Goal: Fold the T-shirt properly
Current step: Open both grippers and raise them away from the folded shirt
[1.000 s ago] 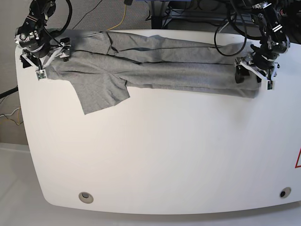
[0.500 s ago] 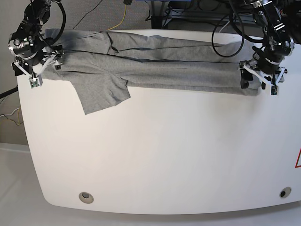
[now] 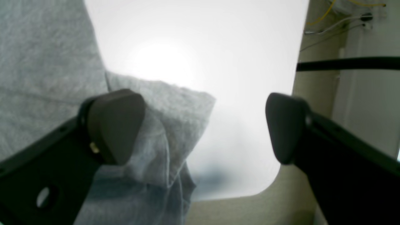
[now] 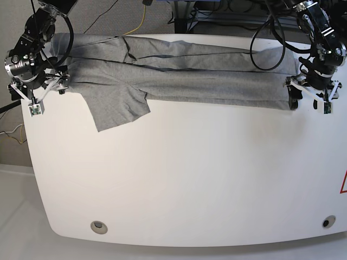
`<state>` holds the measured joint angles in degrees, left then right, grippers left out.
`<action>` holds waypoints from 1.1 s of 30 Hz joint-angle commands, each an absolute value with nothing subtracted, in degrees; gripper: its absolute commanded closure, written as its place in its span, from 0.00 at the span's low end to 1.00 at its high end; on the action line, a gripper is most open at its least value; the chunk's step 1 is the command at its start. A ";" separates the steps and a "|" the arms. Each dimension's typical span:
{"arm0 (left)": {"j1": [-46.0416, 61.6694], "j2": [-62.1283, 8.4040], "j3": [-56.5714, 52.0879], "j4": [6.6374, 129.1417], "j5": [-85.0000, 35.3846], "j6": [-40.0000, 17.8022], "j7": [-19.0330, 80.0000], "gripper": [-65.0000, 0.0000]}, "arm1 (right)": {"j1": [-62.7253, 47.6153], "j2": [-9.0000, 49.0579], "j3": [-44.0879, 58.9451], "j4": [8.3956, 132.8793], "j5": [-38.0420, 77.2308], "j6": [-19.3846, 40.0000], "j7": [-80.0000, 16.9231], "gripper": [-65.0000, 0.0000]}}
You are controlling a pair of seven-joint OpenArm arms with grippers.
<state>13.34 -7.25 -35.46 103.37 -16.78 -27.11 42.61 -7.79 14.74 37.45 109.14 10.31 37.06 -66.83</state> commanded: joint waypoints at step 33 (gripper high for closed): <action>3.12 -10.68 -37.41 104.40 -10.77 -27.47 41.45 0.29 | 1.45 15.60 32.40 110.55 9.98 36.70 -68.79 0.04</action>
<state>4.36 -9.93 -37.26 103.35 -10.96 -27.31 42.63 0.49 14.59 32.18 109.36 10.13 36.86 -68.75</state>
